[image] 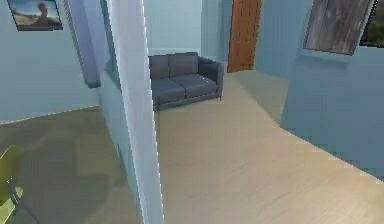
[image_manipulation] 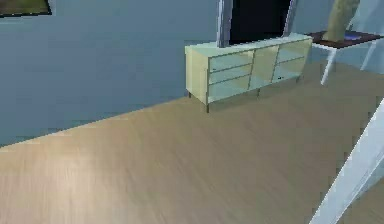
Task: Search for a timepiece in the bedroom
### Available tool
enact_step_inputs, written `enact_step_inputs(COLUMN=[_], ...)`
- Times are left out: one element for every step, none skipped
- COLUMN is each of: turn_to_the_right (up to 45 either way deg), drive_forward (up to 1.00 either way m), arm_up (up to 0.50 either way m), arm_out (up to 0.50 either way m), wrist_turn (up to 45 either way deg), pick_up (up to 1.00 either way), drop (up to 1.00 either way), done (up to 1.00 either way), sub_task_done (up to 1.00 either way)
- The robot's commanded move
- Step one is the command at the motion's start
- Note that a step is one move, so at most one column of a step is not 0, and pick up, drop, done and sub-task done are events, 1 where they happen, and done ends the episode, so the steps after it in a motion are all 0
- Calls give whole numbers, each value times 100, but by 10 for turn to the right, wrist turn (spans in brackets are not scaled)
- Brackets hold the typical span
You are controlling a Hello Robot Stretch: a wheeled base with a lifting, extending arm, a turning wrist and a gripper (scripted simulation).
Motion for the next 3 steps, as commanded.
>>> enact_step_inputs(turn_to_the_right=[270, 0, -90], drive_forward=[0, 45, 0], arm_up=[0, 0, 0], arm_out=[0, 0, 0], wrist_turn=[0, 0, 0], pick_up=[0, 0, 0], drop=[0, 0, 0], done=[0, 0, 0], sub_task_done=[0, 0, 0])
